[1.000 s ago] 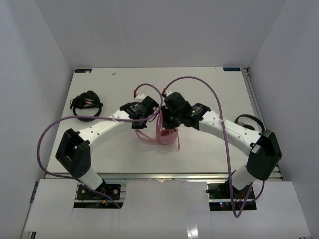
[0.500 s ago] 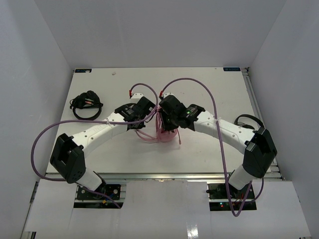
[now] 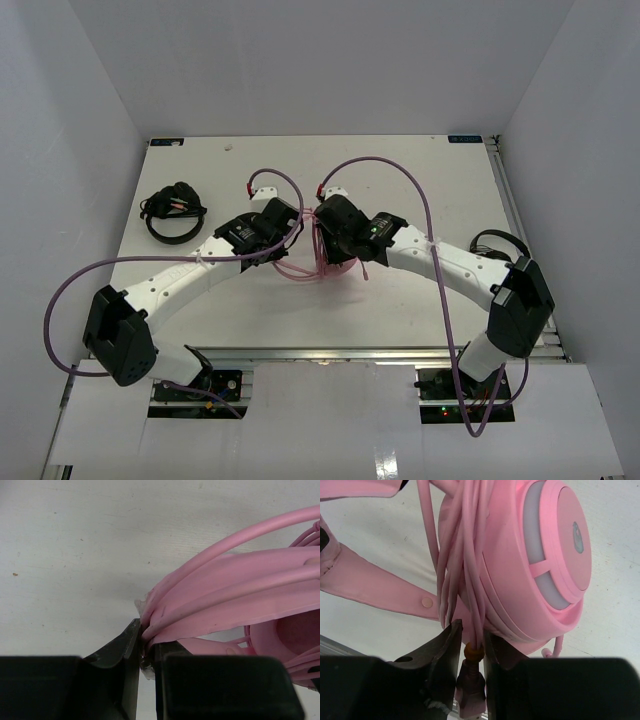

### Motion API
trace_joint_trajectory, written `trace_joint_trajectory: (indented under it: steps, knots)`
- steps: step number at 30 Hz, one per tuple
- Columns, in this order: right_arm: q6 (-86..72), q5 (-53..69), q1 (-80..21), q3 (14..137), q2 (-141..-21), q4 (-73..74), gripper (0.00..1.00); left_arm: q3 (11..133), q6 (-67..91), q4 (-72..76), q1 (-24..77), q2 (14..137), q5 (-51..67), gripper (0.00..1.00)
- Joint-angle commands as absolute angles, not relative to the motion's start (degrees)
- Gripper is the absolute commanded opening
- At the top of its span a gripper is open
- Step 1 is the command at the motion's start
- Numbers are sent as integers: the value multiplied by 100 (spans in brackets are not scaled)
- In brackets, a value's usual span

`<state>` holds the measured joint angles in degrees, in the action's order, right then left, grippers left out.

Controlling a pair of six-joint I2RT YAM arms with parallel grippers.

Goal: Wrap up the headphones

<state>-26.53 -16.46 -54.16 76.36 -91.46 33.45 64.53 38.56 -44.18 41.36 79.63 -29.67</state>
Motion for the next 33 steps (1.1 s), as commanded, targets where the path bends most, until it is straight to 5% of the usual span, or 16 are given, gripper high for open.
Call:
trace_joint_trajectory:
  steps: [1, 33]
  knots:
    - [-2618, -2000, -5467, 7698, -8844, 3118, 33, 6519, 4141, -3822, 4105, 7600, -2777, 0]
    - [-2572, -2367, -5599, 7408, -8013, 3038, 34, 6392, 4148, -3768, 4104, 7374, -2829, 0]
